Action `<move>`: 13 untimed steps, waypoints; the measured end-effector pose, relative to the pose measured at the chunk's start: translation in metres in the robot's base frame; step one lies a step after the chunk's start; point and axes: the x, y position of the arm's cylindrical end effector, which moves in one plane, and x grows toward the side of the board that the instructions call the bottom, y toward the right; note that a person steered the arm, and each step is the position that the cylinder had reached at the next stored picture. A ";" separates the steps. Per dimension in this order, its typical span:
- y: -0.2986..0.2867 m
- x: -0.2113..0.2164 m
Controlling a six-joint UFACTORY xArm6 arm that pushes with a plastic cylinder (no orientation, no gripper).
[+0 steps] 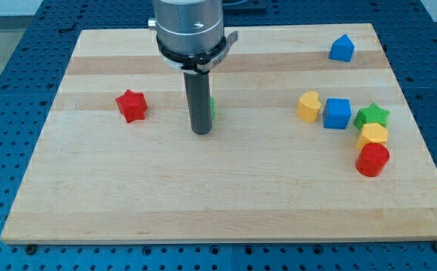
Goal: Push the green circle closer to red star
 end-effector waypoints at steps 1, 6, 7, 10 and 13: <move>0.020 0.000; -0.027 -0.017; 0.008 -0.022; -0.002 -0.056; -0.064 -0.055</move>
